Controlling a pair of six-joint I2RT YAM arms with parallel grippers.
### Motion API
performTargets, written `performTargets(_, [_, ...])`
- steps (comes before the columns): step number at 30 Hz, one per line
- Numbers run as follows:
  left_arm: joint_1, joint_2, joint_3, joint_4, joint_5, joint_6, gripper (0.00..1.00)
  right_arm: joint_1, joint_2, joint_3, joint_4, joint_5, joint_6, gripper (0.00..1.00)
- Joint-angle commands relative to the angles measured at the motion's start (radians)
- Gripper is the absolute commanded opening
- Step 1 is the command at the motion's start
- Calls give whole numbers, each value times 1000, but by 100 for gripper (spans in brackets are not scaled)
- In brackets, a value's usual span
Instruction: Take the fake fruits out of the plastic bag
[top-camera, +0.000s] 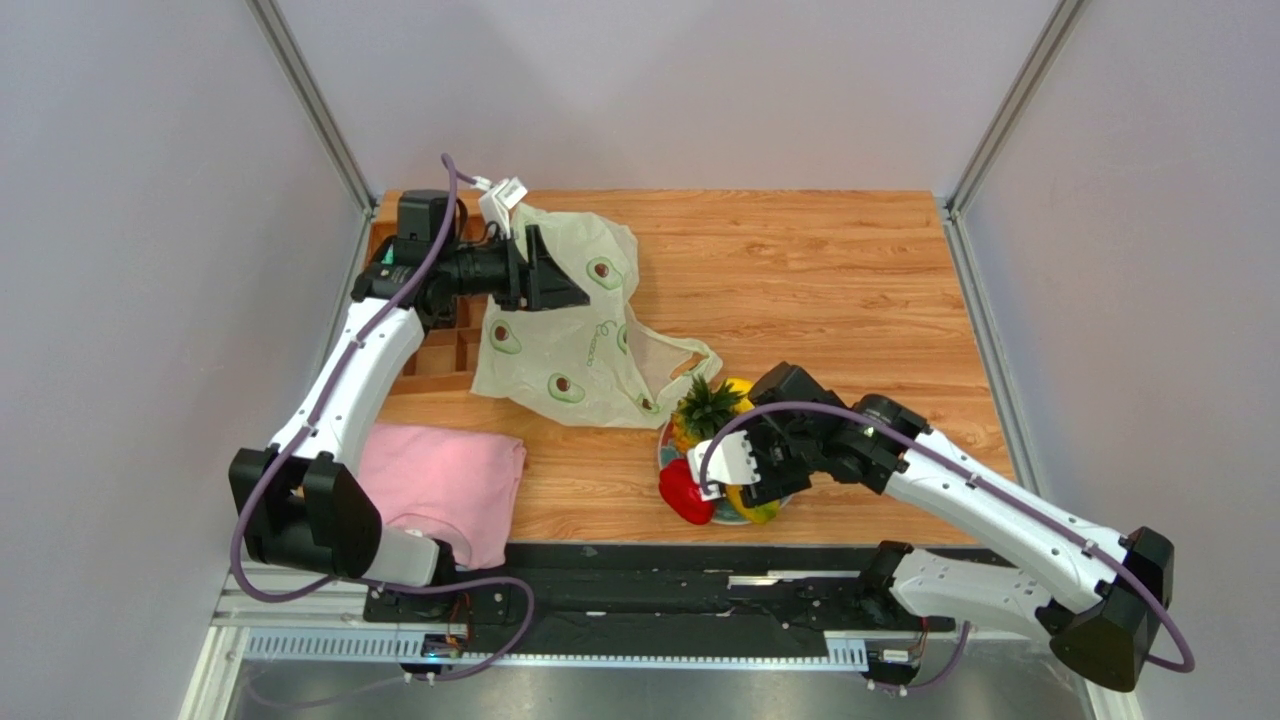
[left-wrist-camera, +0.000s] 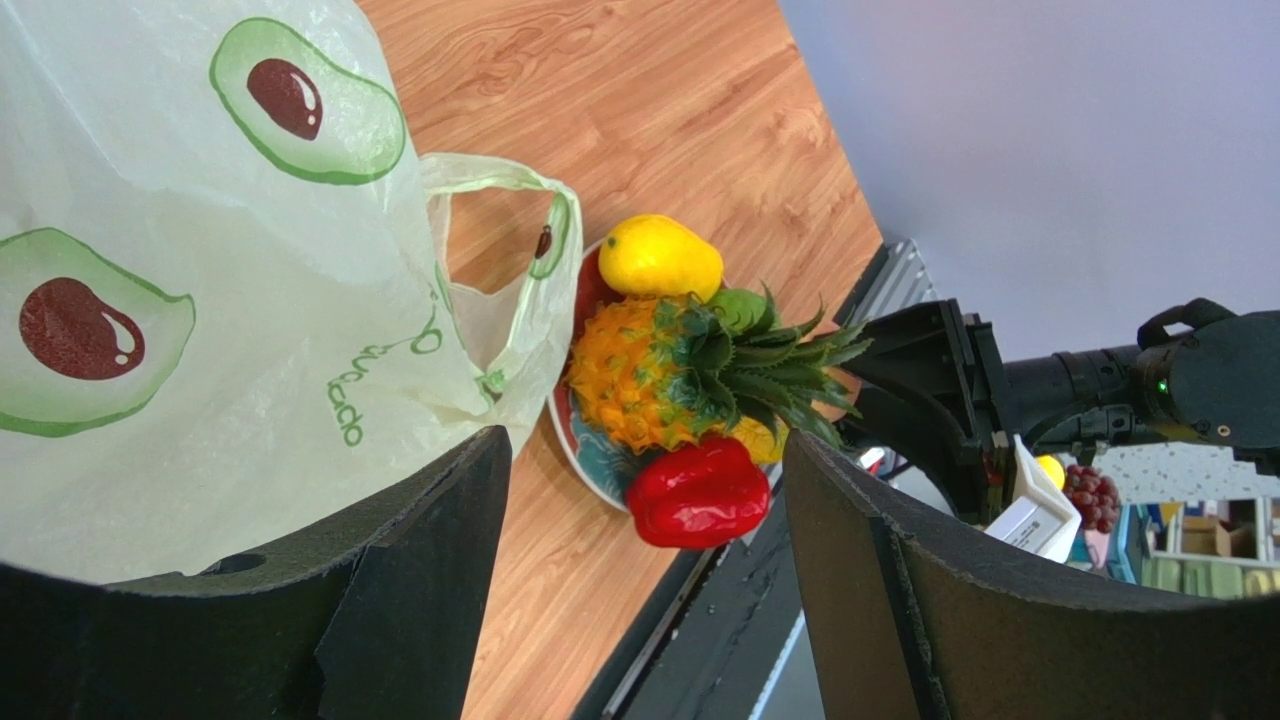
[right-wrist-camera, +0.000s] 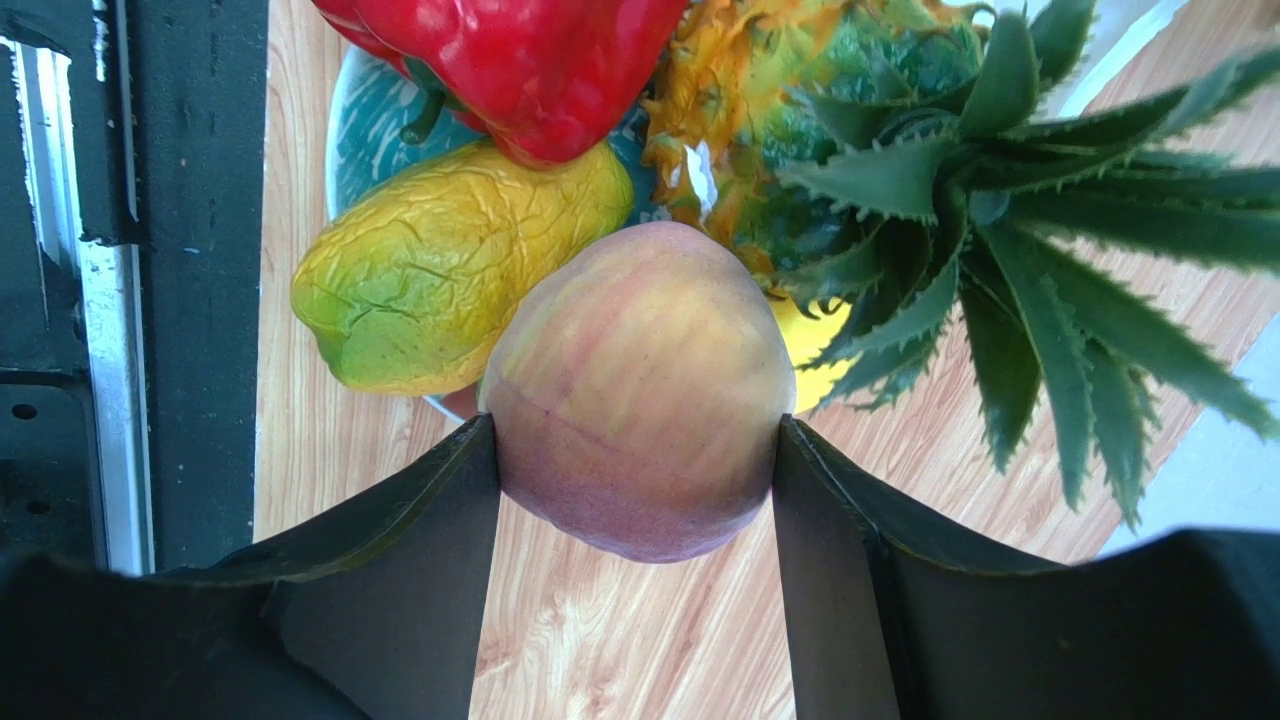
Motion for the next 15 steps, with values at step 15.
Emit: performTargets(15, [5,-26,79,-55,43,76,74,-108,-264,14,-55,252,171,100])
